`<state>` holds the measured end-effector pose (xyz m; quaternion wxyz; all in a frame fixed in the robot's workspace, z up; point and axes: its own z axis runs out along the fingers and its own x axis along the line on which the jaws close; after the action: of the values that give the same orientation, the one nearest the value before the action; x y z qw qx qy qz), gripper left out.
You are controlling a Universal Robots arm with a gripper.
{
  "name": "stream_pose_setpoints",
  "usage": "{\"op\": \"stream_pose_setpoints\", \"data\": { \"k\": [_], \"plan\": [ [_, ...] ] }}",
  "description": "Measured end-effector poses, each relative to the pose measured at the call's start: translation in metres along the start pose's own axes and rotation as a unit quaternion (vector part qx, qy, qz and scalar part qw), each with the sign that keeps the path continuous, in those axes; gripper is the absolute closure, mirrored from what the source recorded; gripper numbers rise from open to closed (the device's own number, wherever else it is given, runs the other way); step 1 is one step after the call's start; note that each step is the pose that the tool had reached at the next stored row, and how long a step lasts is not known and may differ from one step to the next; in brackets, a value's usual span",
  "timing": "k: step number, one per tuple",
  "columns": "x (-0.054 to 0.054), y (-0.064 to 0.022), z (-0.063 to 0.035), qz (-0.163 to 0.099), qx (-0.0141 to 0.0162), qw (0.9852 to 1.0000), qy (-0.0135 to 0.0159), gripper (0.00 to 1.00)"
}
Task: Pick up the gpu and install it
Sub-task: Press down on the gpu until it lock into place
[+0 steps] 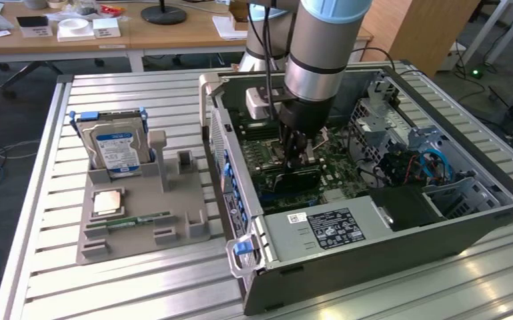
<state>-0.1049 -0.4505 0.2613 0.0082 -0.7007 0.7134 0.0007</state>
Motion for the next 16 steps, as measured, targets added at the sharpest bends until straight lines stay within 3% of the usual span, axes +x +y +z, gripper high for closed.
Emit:
{"op": "stream_pose_setpoints", "data": {
  "k": [16],
  "plan": [
    [0.0014, 0.0004, 0.0004, 0.0, 0.0, 1.0, 0.0, 0.89]
  ]
}}
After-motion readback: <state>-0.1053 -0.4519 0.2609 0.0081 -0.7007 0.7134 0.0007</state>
